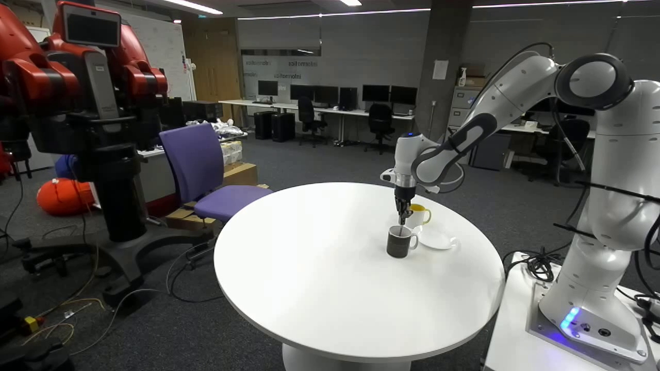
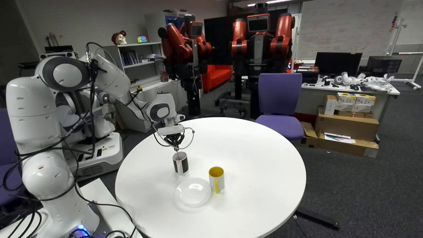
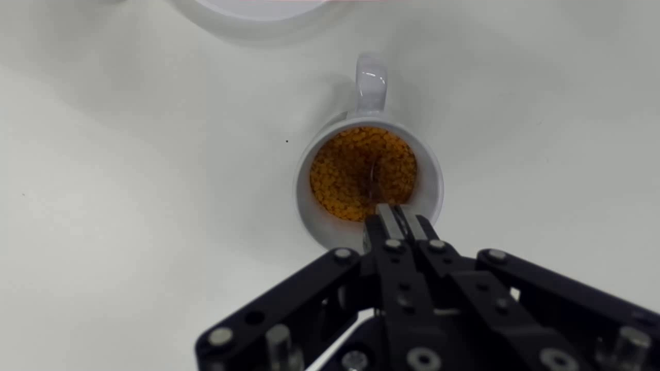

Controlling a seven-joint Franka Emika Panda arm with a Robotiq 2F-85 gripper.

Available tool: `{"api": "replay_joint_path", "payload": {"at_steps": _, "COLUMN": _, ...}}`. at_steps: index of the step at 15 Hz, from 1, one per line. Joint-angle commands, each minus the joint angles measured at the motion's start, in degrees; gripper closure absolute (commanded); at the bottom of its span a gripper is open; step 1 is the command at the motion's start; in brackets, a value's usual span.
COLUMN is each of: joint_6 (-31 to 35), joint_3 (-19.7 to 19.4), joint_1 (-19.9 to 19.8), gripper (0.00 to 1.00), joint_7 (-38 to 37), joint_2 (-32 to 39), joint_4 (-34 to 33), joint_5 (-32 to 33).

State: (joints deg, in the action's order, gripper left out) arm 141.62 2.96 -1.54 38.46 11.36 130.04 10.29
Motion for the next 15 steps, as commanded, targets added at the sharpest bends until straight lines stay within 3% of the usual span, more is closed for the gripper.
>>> {"api": "replay_joint_path", "payload": {"at_steps": 1, "joint_6": -0.6, "joint_3": -1.2, "joint_1": -0.5, "gripper": 0.99, "joint_7": 0.3, "joint_2": -0.9, "joint_4": 0.3, "joint_5": 2.4}}
{"api": "replay_joint_path", "payload": {"at_steps": 11, "joint_6": -1.3, "joint_3": -0.2, "joint_1": -0.4, "gripper": 0.99, "joint_7": 2.0, "joint_2": -0.8, "joint_4": 0.9, "joint_5": -0.9}}
{"api": "replay_joint_path", "payload": {"at_steps": 15, "joint_6": -1.0, "joint_3": -0.5, "joint_1": -0.3, "gripper": 0.99, "joint_7": 0.6, "joint_2": 0.0, "joint_4": -0.5, "joint_5": 0.7}}
